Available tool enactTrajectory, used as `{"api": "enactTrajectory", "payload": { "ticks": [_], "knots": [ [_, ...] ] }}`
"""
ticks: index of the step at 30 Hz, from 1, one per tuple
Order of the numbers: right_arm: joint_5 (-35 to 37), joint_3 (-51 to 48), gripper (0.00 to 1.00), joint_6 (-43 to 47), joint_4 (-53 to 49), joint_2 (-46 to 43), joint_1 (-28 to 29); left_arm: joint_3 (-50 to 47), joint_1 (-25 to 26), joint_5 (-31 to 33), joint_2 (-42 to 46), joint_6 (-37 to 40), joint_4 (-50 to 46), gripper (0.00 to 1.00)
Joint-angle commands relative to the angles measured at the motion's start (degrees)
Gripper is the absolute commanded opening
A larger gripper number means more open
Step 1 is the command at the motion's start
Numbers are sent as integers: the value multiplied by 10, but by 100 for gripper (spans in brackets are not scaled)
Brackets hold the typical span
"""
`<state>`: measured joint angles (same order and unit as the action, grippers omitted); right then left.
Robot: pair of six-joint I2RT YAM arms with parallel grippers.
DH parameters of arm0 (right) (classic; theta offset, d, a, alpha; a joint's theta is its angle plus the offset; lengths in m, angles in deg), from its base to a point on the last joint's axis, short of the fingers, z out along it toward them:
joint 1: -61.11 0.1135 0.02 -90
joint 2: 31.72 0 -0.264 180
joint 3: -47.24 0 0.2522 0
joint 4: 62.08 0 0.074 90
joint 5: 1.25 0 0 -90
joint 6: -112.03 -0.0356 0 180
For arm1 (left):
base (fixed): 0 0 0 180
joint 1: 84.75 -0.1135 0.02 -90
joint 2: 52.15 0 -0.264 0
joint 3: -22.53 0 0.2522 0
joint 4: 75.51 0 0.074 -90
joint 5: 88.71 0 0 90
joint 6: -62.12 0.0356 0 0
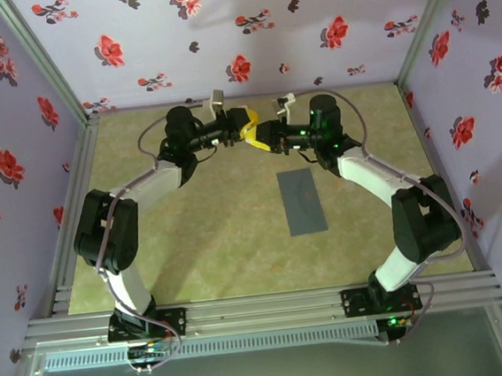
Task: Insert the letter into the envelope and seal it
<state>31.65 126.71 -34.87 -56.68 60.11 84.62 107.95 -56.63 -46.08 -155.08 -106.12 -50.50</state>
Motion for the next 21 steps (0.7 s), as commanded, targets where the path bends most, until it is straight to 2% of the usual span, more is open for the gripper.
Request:
{"api": "enactTrajectory", "payload": {
  "ticks": [1, 5, 8, 12, 21],
  "knots": [
    [83, 56, 14, 151, -173, -29, 25, 34, 18, 10, 36, 77, -122, 0],
    [171, 89, 13, 222, -271, -39, 57, 45, 28, 22, 42, 82, -152, 0],
    [237, 105, 13, 259, -313, -43, 88, 66, 40, 33, 45, 101, -210, 0],
    [326, 117, 13, 292, -341, -41, 129, 105, 59, 62, 46, 154, -324, 0],
    [510, 136, 13, 383, -368, -25, 221, 128, 82, 84, 40, 156, -383, 0]
  ]
}}
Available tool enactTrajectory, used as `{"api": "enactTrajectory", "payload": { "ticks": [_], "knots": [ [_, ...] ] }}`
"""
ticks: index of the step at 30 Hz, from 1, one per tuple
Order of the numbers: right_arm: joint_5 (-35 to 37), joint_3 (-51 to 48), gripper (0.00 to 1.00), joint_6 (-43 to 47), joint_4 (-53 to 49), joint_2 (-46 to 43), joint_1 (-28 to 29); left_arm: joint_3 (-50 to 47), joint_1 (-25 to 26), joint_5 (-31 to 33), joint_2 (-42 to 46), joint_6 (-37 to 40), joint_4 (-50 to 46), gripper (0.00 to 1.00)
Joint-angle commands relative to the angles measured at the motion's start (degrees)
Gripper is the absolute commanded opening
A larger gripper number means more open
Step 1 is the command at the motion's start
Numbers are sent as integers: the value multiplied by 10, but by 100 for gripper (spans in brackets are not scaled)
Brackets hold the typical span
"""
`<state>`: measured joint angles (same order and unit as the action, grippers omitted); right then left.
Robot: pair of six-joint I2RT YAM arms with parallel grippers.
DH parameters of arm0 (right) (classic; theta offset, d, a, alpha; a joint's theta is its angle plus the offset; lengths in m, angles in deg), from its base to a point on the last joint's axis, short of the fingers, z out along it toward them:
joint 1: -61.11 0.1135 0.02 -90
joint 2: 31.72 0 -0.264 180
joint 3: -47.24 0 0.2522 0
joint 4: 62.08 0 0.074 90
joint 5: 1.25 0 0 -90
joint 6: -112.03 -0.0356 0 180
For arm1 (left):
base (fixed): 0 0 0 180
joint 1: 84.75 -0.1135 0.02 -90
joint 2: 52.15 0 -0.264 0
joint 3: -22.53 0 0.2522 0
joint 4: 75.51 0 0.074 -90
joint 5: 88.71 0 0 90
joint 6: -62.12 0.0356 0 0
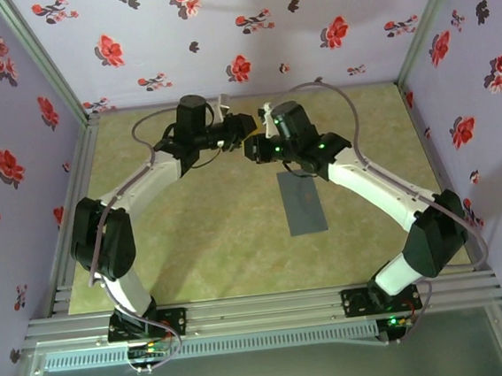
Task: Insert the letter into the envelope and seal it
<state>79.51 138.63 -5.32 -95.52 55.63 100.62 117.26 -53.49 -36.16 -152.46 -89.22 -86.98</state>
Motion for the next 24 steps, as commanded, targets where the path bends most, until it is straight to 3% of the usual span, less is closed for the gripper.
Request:
{"api": "enactTrajectory", "payload": {
  "ticks": [1, 4, 13, 19, 24],
  "knots": [
    [43, 17, 13, 95, 22, 23, 68, 37, 51, -14, 12, -14, -19, 0],
    [84, 11, 12, 115, 36, 31, 91, 38, 53, -14, 10, -15, -22, 0],
    [115, -6, 13, 116, 56, 25, 94, 32, 52, -14, 6, -4, -22, 0],
    [118, -16, 35, 104, 15, -16, 68, 2, 34, -16, 5, -3, 18, 0],
    [22, -85, 49, 70, 5, -93, 0, -23, 13, -17, 8, 19, 43, 0]
  ]
}}
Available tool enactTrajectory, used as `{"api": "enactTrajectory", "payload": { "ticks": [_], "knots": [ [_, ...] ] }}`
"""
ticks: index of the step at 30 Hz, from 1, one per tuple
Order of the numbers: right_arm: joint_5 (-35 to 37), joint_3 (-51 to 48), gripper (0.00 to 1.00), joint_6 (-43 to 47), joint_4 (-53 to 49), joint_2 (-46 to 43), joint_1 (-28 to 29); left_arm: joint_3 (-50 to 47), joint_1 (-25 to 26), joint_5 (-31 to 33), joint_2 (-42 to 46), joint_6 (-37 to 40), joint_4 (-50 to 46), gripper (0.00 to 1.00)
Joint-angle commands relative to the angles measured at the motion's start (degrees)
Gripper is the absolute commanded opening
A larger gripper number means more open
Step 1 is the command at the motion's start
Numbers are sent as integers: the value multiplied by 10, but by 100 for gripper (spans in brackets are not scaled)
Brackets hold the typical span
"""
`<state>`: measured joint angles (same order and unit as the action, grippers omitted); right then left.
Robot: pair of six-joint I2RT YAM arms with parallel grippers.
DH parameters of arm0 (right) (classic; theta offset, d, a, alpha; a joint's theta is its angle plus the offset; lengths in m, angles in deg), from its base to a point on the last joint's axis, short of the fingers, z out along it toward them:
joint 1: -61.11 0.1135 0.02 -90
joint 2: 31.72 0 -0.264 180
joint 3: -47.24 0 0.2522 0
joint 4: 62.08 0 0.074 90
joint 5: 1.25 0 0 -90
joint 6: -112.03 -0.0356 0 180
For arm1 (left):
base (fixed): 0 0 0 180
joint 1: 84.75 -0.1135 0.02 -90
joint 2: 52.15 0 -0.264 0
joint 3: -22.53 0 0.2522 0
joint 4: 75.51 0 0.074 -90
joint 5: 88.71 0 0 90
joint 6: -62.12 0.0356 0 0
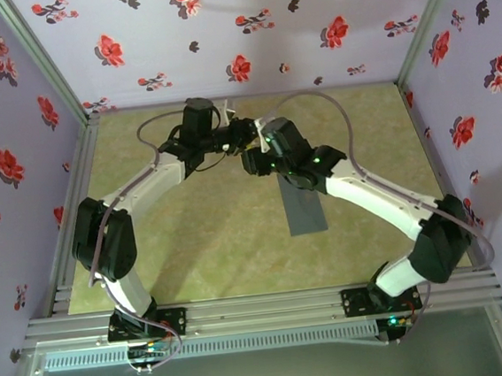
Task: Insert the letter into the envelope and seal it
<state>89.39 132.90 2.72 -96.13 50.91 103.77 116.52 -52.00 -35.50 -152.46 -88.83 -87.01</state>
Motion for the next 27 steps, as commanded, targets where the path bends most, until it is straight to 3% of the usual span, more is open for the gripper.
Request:
{"api": "enactTrajectory", "payload": {
  "ticks": [1, 6, 12, 17, 20, 25, 27],
  "knots": [
    [-106, -39, 51, -17, 0, -63, -52, -23, -7, -29, 7, 23, 58, 0],
    [-196, -71, 57, -16, -48, -141, -131, -57, -32, -34, 11, 67, 114, 0],
    [-209, -85, 64, -25, -71, -166, -212, -66, -37, -49, 23, 236, 94, 0],
    [-210, -103, 73, -53, -37, -148, -228, -134, -24, -45, 74, 409, 140, 0],
    [-208, -121, 74, -66, -2, -147, -232, -191, -9, -8, 114, 508, 174, 0],
    [-215, -113, 73, -70, 4, -121, -235, -282, 3, 18, 153, 625, 280, 0],
    [-222, -114, 73, -76, 12, -112, -235, -319, 4, 16, 158, 629, 350, 0]
  ]
}}
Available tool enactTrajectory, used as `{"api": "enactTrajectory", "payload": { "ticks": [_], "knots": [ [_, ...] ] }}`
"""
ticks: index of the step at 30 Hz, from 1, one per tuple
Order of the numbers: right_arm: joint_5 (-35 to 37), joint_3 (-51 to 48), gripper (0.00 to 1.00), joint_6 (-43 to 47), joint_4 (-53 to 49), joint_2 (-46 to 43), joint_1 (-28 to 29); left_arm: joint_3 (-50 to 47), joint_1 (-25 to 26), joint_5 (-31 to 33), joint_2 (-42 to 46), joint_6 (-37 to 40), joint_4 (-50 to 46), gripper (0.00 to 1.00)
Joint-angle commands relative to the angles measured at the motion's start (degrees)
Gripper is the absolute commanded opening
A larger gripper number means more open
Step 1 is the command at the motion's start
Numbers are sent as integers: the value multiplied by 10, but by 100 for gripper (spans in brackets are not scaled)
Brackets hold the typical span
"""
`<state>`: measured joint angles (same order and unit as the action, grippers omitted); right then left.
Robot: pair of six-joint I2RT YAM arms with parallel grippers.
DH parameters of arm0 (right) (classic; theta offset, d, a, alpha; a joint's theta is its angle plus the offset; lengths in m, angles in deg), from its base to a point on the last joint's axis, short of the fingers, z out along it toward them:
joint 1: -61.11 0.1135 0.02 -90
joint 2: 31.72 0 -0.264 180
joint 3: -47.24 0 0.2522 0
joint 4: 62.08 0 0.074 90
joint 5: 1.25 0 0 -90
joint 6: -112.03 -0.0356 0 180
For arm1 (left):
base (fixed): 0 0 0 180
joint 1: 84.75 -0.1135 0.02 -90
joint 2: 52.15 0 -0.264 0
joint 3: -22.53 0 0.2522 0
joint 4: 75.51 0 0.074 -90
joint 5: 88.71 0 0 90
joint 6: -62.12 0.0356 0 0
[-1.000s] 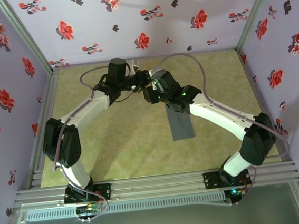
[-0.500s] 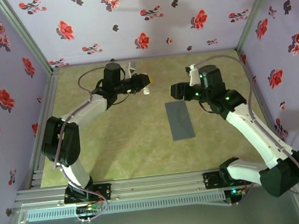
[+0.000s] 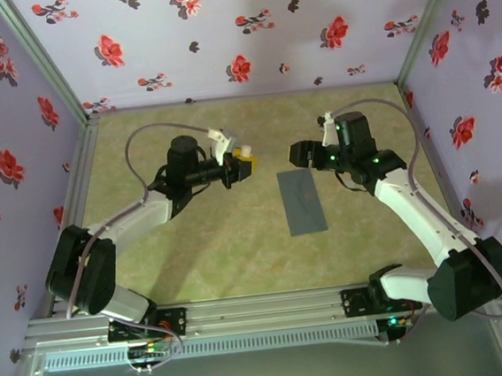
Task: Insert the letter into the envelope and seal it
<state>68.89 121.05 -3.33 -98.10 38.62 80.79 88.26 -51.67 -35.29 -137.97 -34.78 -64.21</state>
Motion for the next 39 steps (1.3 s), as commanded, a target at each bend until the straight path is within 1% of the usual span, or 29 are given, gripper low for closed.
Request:
{"api": "enactTrajectory", "payload": {
  "ticks": [1, 4, 11, 13, 15, 21, 25, 31, 32, 34, 36, 39],
  "knots": [
    [-19, 3, 73, -16, 34, 14, -5, -47, 1, 10, 12, 88, 146, 0],
    [-23, 1, 73, -20, 41, 24, -5, -68, 4, 5, 9, 77, 193, 0],
    [-32, 0, 72, -24, 43, 31, -6, -74, 8, -16, 1, 56, 218, 0],
    [-32, 1, 72, -25, 41, 33, -6, -75, 8, -33, -2, 54, 228, 0],
    [-32, 2, 72, -25, 36, 35, -6, -75, 8, -48, -6, 32, 240, 0],
    [-25, 7, 72, -28, 16, 44, -8, -80, 8, -80, -15, 23, 259, 0],
    [-1, 9, 74, -35, -7, 43, -19, -72, 8, -105, -18, 28, 227, 0],
    [29, 4, 75, -40, -35, 38, -42, -65, 8, -108, -17, 47, 175, 0],
    [37, 4, 75, -40, -44, 40, -47, -63, 8, -107, -17, 68, 163, 0],
    [49, 6, 76, -40, -66, 47, -58, -59, 8, -106, -15, 86, 139, 0],
    [49, 4, 77, -41, -79, 54, -72, -54, 11, -96, -11, 115, 103, 0],
    [76, -4, 78, -47, -99, 54, -89, -37, 23, -56, -2, 186, 8, 0]
  ]
}}
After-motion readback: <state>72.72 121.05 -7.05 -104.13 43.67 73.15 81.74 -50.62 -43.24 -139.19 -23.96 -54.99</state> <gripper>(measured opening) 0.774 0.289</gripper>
